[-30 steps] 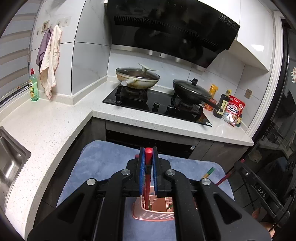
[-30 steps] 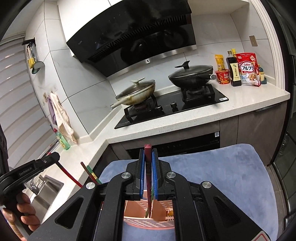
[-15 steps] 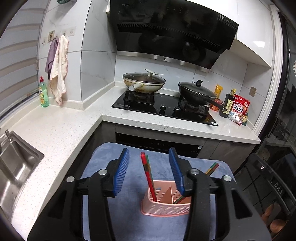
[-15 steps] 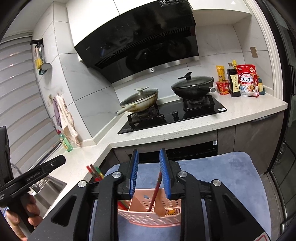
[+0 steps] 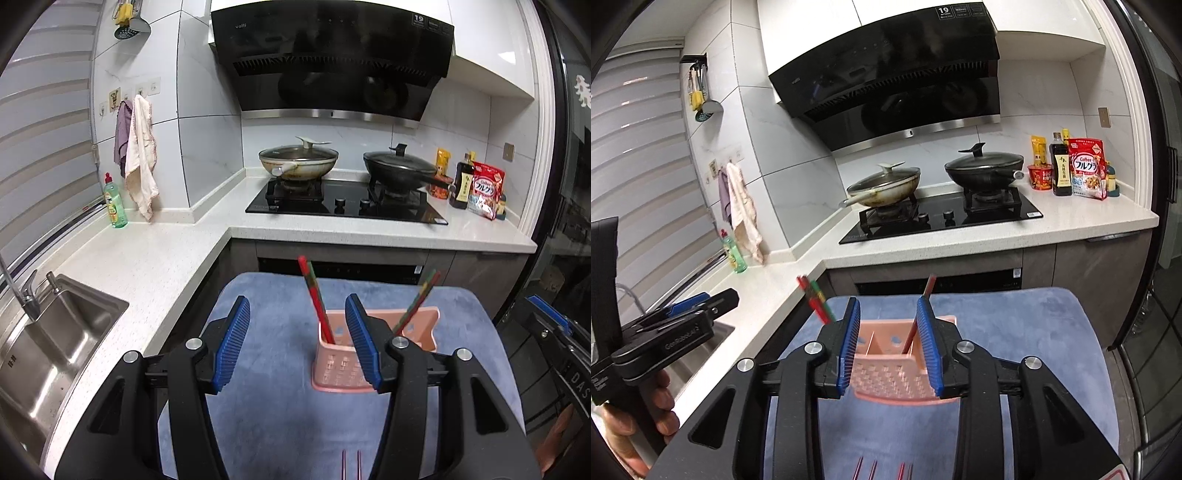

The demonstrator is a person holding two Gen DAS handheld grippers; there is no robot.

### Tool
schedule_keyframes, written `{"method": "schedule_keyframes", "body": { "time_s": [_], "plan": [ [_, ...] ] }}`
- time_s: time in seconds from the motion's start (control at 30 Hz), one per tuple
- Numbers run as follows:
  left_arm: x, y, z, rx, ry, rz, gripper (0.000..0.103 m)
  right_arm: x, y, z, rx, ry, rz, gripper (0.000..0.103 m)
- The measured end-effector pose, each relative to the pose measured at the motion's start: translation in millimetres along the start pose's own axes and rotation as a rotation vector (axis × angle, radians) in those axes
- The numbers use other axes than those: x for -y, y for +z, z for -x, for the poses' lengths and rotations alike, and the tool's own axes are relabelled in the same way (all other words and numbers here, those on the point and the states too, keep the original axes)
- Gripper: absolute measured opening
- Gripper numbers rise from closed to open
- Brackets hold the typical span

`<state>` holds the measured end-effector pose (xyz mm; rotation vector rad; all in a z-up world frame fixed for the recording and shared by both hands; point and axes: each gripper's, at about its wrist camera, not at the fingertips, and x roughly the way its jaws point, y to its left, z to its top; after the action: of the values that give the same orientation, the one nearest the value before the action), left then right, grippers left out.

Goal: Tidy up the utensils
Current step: 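Open both tools to release the chopsticks in the holder, then withdraw both tools back toward the chopstick row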

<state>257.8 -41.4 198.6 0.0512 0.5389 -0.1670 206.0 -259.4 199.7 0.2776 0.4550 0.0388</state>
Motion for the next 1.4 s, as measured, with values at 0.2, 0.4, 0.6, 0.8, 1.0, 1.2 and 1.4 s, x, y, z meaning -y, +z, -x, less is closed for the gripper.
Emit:
{"method": "schedule_keyframes", "body": {
  "time_s": [0.2, 0.4, 0.6, 0.8, 1.0, 1.2, 1.4],
  "plan": [
    [1, -24, 10, -0.03, 0.001, -0.004, 0.056, -5, -24, 20, -0.025, -0.008, 0.02, 0.032],
    [2, -59, 19, -0.063, 0.021, -0.028, 0.056, -5, -58, 35, -0.073, -0.022, 0.033, 0.032],
    [0, -96, 24, -0.109, 0.038, -0.044, 0.057, -5, -100, 47, -0.131, -0.055, 0.067, 0.032],
    [-5, -141, 25, -0.179, 0.04, -0.03, 0.057, -3, -146, 55, -0.202, -0.083, 0.087, 0.032],
    [-10, -182, 26, -0.244, 0.046, -0.03, 0.057, 3, -186, 64, -0.269, -0.098, 0.072, 0.032],
    [-15, -215, 27, -0.299, 0.045, -0.02, 0.057, 5, -220, 67, -0.326, -0.107, 0.062, 0.032],
    [-17, -245, 30, -0.354, 0.043, -0.02, 0.057, 6, -249, 69, -0.382, -0.105, 0.041, 0.032]
  ]
}}
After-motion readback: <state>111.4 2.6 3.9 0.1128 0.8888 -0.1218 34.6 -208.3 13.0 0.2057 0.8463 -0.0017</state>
